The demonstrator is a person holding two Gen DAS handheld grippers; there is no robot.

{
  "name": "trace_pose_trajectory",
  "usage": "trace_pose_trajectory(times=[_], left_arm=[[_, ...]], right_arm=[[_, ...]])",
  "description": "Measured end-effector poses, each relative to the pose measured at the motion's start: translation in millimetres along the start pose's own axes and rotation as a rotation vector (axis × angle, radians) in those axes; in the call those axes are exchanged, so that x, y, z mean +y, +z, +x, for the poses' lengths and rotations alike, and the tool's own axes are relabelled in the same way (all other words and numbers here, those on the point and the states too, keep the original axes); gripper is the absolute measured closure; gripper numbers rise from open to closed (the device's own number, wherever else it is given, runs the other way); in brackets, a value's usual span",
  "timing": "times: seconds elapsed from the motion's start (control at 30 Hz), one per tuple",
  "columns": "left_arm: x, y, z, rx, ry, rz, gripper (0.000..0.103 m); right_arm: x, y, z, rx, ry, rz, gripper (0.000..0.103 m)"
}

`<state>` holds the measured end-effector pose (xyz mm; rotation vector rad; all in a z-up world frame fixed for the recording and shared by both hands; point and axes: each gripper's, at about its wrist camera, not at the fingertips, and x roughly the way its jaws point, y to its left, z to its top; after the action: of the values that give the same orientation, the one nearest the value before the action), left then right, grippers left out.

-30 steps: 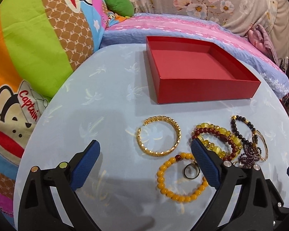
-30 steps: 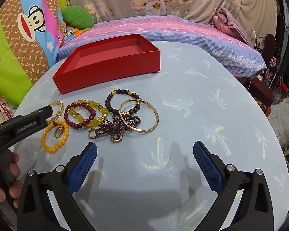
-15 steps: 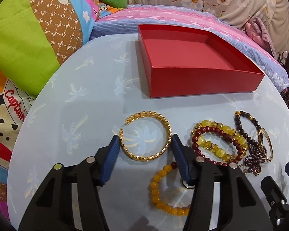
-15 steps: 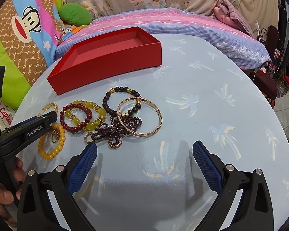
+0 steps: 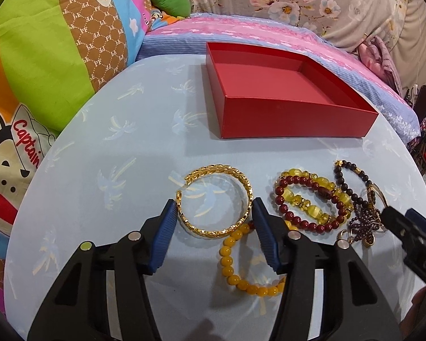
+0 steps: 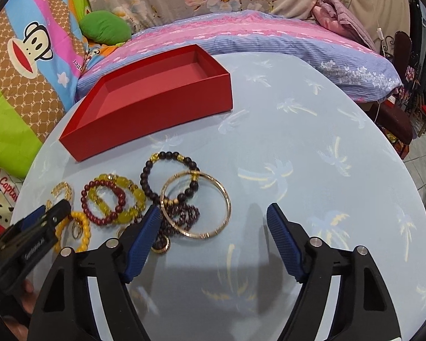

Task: Organize jewelry
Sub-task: 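Move left tool to the gold twisted bangle while right tool approaches the thin rose-gold bangle, then grasp and lift the gold twisted bangle with left tool while right tool lifts the rose-gold bangle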

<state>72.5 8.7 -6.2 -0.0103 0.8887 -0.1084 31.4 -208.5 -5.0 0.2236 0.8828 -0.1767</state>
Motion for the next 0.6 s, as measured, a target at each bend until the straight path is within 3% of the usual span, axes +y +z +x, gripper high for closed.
trace_pose_trajectory(times=[0.33, 0.47, 0.6], left_arm=[[3, -2, 5, 0.022, -0.008, -0.007, 0.051], [2, -2, 5, 0.022, -0.012, -0.007, 0.051], [2, -2, 5, 0.023, -0.012, -0.006, 0.051]], right_arm=[[13, 6, 18, 0.029, 0.034, -0.016, 0.037], [15, 4, 18, 0.02, 0.036, -0.029, 0.048], [11, 2, 17, 0.009, 0.059, -0.01, 0.048]])
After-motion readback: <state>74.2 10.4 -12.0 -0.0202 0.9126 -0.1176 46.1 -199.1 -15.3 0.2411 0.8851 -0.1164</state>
